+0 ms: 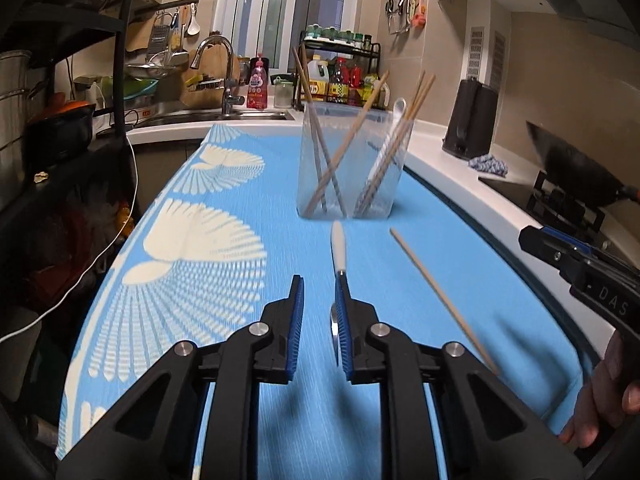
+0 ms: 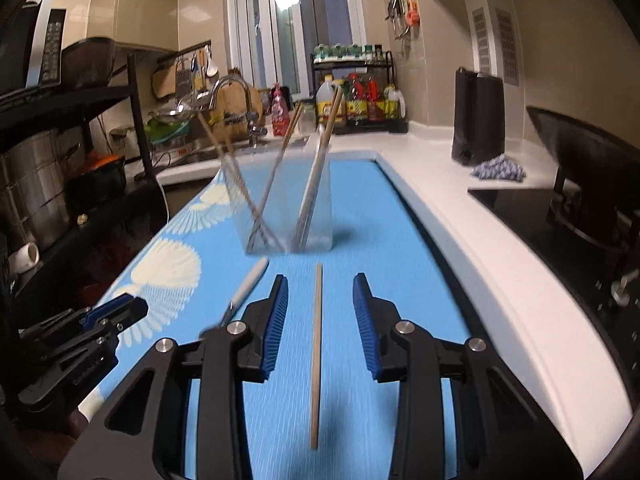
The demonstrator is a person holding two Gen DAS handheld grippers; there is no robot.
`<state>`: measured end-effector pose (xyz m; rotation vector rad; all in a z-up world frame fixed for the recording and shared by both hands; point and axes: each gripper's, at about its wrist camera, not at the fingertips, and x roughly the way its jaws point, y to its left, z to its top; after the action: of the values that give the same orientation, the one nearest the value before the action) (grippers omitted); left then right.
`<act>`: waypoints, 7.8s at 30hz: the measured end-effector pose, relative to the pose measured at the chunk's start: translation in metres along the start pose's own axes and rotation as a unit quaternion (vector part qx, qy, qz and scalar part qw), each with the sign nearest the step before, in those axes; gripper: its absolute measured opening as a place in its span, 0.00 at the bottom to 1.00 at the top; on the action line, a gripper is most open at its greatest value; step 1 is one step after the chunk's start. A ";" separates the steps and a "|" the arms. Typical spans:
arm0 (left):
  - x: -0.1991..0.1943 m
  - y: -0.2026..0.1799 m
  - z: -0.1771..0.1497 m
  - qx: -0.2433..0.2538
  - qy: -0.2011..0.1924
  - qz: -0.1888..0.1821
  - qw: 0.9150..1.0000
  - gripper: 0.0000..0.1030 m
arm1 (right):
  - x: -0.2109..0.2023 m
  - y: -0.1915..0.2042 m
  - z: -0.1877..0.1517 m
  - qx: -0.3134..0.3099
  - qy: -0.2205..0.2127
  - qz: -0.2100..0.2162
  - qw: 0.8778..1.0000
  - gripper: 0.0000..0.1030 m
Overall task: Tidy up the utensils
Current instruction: 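Lower the left tool over the fork while the right tool grasps the last chopstick, then close the left tool on the white-handled fork's neck while the right tool holds the chopstick, then lift the fork and chopstick and carry both above the clear container, then lower both tools into the container and open them to release fork and chopstick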
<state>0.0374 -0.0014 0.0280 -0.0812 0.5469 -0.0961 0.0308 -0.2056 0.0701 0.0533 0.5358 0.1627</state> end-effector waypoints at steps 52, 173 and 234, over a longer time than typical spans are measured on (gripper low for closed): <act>0.031 -0.015 -0.025 -0.024 0.079 -0.043 0.996 0.03 | 0.032 0.003 -0.072 -0.019 0.105 0.012 0.994 0.05; -0.019 -0.030 -0.077 0.059 -0.026 0.009 0.998 0.03 | -0.008 0.004 -0.054 -0.043 0.056 -0.011 0.997 0.05; -0.020 -0.008 0.226 -0.053 -0.023 -0.169 0.984 0.01 | -0.006 0.036 0.240 -0.084 -0.008 0.051 0.995 0.05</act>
<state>0.1377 0.0043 0.2312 -0.2793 0.4878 -0.3961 0.1438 -0.1734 0.2825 -0.0826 0.5016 0.3067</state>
